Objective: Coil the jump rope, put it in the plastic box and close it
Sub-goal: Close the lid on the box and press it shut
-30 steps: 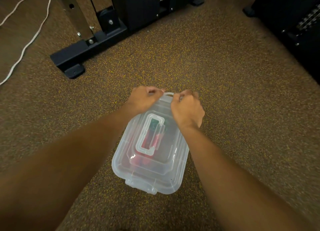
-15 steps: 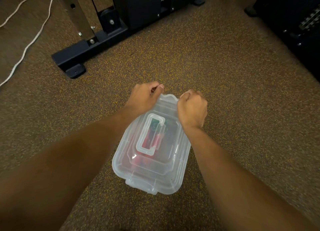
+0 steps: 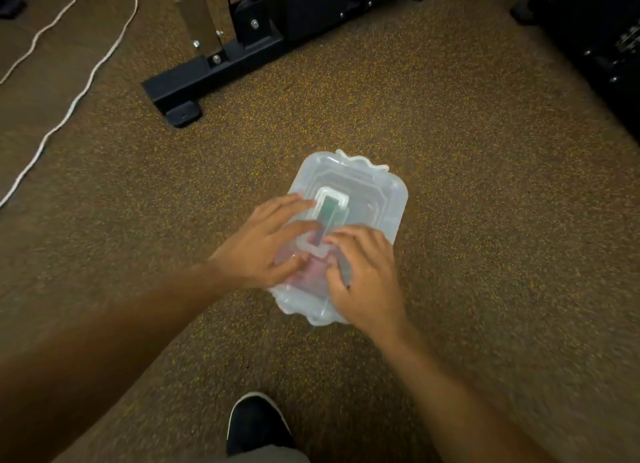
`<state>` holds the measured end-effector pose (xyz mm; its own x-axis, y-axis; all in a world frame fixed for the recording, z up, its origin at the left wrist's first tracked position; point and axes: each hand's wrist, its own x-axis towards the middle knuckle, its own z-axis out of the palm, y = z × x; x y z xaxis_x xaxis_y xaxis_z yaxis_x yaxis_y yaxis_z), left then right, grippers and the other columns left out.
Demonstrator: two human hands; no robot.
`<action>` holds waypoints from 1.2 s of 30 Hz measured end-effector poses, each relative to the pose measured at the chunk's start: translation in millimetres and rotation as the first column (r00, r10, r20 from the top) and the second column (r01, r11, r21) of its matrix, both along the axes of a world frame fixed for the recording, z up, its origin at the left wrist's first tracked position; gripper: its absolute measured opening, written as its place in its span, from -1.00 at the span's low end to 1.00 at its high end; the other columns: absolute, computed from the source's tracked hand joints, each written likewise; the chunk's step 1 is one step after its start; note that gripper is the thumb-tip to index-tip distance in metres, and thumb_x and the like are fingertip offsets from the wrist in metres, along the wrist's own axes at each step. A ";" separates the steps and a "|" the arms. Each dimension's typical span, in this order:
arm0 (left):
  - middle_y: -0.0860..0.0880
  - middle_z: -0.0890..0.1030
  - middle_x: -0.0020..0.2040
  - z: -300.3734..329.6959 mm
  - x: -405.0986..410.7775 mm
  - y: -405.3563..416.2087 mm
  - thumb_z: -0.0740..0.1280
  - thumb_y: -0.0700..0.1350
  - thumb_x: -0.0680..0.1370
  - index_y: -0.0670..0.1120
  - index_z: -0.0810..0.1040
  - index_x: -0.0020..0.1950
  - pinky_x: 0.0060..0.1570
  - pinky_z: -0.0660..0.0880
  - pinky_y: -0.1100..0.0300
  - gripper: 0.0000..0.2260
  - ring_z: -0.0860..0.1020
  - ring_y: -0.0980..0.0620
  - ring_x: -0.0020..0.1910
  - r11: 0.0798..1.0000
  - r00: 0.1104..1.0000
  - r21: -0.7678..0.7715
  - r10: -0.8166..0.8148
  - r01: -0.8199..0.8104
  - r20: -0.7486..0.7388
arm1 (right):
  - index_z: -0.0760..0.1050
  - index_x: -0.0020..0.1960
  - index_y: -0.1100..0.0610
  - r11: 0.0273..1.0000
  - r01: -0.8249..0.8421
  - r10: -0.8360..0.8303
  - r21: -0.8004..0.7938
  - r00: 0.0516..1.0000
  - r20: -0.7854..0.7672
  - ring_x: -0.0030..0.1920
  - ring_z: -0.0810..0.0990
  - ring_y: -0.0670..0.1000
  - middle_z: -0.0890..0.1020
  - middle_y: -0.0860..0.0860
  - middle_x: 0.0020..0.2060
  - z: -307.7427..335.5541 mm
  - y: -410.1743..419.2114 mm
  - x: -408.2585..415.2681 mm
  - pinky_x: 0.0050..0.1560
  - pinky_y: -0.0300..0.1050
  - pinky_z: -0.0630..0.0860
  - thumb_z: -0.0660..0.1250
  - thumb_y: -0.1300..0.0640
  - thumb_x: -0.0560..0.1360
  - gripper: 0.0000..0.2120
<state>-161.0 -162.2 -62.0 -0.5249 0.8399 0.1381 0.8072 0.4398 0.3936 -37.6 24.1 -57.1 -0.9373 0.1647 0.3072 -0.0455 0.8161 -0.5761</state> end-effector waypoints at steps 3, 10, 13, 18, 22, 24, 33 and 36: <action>-0.14 0.13 0.67 -4.3 39.3 -32.8 0.28 0.28 0.56 -0.01 0.29 0.60 0.55 0.11 -0.33 -0.32 -0.01 -0.17 0.67 0.988 0.995 -0.137 -0.058 0.069 0.081 | 0.49 0.38 0.10 0.984 -0.157 0.140 0.082 0.974 0.177 0.46 0.38 0.12 0.49 0.09 0.40 -6.4 -22.1 46.0 0.53 0.07 0.23 0.36 -0.07 0.48 -0.48; -0.15 -0.01 0.69 -7.7 68.3 -39.2 0.48 0.20 0.44 0.00 0.09 0.66 0.52 0.20 -0.34 -0.08 -0.17 -0.23 0.67 0.990 0.994 -0.134 -0.018 0.032 0.104 | 0.16 0.60 0.12 0.839 -0.315 0.151 0.444 0.918 0.366 0.58 0.22 0.15 0.32 0.11 0.56 -25.9 -22.5 76.7 0.58 0.11 0.05 0.51 -0.17 0.36 -0.04; -0.07 -0.19 0.69 -3.9 70.5 -39.1 0.45 0.25 0.45 0.02 0.00 0.69 0.59 0.00 -0.18 -0.04 -0.31 -0.14 0.65 0.964 0.998 -0.267 0.006 0.012 0.066 | 0.14 0.62 0.13 0.815 -0.318 0.144 0.484 0.921 0.361 0.59 0.24 0.15 0.30 0.10 0.57 -27.6 -21.1 75.9 0.57 0.11 0.13 0.54 -0.07 0.37 -0.04; -0.02 -0.28 0.67 -11.0 72.3 -41.3 0.52 0.16 0.44 0.06 -0.09 0.68 0.59 0.09 -0.14 0.02 -0.31 -0.14 0.64 0.936 0.999 -0.352 0.030 -0.035 -0.020 | 0.18 0.58 0.09 0.822 -0.227 0.104 0.522 0.962 0.254 0.52 0.36 0.15 0.40 0.08 0.50 -34.5 -27.2 69.8 0.48 0.13 0.34 0.48 0.17 0.43 -0.19; -0.09 -0.16 0.70 -13.6 69.6 -42.9 0.55 0.10 0.42 0.04 -0.02 0.68 0.56 0.21 -0.16 0.00 -0.22 -0.18 0.66 0.941 1.000 -0.337 0.022 -0.028 -0.021 | 0.26 0.53 0.09 0.826 -0.181 0.076 0.534 0.974 0.212 0.48 0.40 0.15 0.44 0.10 0.46 -39.0 -31.0 66.9 0.43 0.13 0.35 0.51 0.15 0.39 -0.22; -0.13 -0.13 0.69 -14.1 70.1 -42.6 0.54 0.13 0.41 0.02 0.01 0.67 0.57 0.18 -0.16 0.00 -0.20 -0.21 0.66 0.933 0.998 -0.357 0.018 -0.040 -0.065 | 0.26 0.54 0.11 0.807 -0.188 0.072 0.560 0.972 0.223 0.48 0.37 0.17 0.41 0.14 0.47 -39.3 -31.2 68.7 0.44 0.15 0.34 0.52 0.11 0.37 -0.19; -0.23 -0.01 0.68 -20.2 71.2 -39.6 0.54 0.13 0.38 0.01 0.11 0.59 0.55 0.21 -0.23 -0.09 -0.08 -0.30 0.65 0.916 0.984 -0.393 0.017 -0.087 -0.177 | 0.35 0.52 0.13 0.720 -0.197 0.140 0.666 0.980 0.138 0.42 0.37 0.21 0.42 0.19 0.44 -47.6 -25.1 63.6 0.31 0.14 0.49 0.06 0.15 0.60 -0.51; -0.23 0.00 0.68 -19.3 70.8 -40.4 0.52 0.18 0.40 0.00 0.12 0.60 0.56 0.18 -0.23 -0.09 -0.09 -0.30 0.65 0.926 0.987 -0.372 -0.002 -0.059 -0.160 | 0.31 0.54 0.13 0.699 -0.262 0.217 0.666 0.964 0.152 0.45 0.38 0.21 0.47 0.20 0.46 -41.8 -13.9 64.9 0.35 0.12 0.47 0.21 0.09 0.56 -0.45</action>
